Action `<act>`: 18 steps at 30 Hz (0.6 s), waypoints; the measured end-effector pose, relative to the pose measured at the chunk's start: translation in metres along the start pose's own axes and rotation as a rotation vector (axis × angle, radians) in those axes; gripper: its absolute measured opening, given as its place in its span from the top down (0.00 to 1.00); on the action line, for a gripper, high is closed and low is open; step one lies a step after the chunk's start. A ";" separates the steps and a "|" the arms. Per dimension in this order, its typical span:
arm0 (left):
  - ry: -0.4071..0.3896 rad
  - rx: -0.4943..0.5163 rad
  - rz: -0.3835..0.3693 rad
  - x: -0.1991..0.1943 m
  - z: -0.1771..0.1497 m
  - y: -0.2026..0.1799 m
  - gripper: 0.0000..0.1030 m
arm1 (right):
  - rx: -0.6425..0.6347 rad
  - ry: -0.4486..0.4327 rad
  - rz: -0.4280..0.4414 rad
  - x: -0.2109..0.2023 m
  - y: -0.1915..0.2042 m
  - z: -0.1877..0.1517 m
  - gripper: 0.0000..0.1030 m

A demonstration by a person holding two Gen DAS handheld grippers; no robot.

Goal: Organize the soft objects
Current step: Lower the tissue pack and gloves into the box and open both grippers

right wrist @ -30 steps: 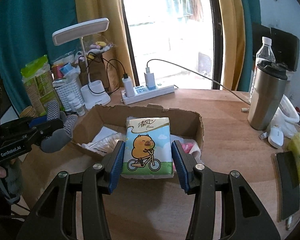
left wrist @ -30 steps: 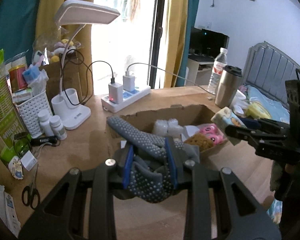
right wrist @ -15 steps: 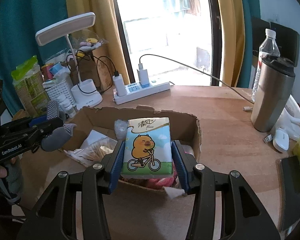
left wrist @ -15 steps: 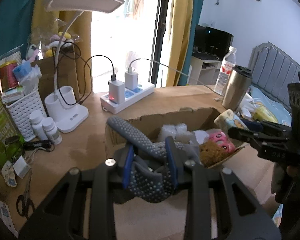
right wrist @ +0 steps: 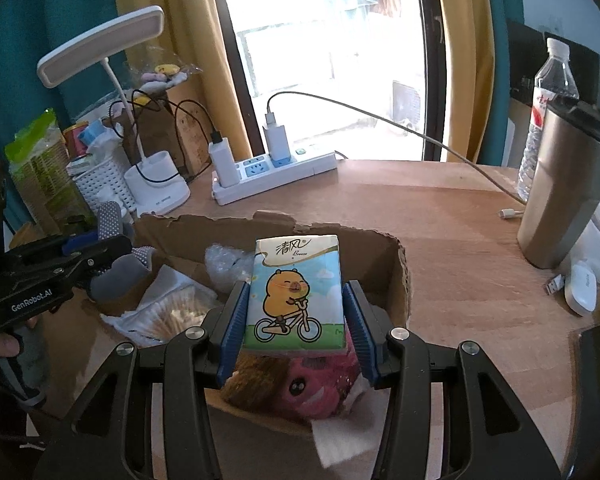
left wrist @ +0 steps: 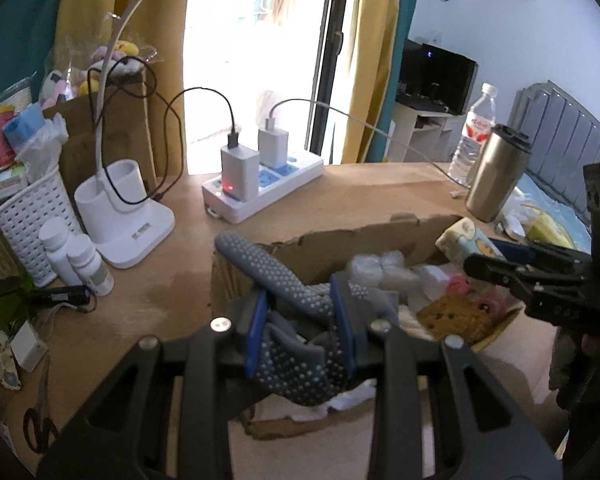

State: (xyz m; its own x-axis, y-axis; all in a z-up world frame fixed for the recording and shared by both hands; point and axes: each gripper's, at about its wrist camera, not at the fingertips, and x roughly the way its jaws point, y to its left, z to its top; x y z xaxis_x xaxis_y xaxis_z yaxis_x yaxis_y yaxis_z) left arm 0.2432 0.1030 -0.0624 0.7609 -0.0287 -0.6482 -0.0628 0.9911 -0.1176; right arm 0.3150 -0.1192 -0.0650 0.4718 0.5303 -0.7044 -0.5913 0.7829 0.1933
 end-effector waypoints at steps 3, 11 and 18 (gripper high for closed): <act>0.011 -0.001 0.002 0.009 0.000 0.003 0.68 | 0.004 0.006 0.001 0.006 -0.002 0.002 0.51; 0.031 0.003 0.005 0.027 0.000 0.006 0.68 | 0.020 0.022 0.004 0.018 -0.006 0.004 0.51; 0.064 0.009 0.007 0.037 0.000 0.006 0.63 | 0.019 0.027 0.004 0.022 -0.005 0.003 0.51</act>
State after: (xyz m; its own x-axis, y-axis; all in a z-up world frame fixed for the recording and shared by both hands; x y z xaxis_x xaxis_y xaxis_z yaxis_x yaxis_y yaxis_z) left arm 0.2710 0.1076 -0.0875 0.7176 -0.0296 -0.6958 -0.0623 0.9924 -0.1065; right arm 0.3307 -0.1104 -0.0791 0.4515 0.5244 -0.7219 -0.5804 0.7871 0.2087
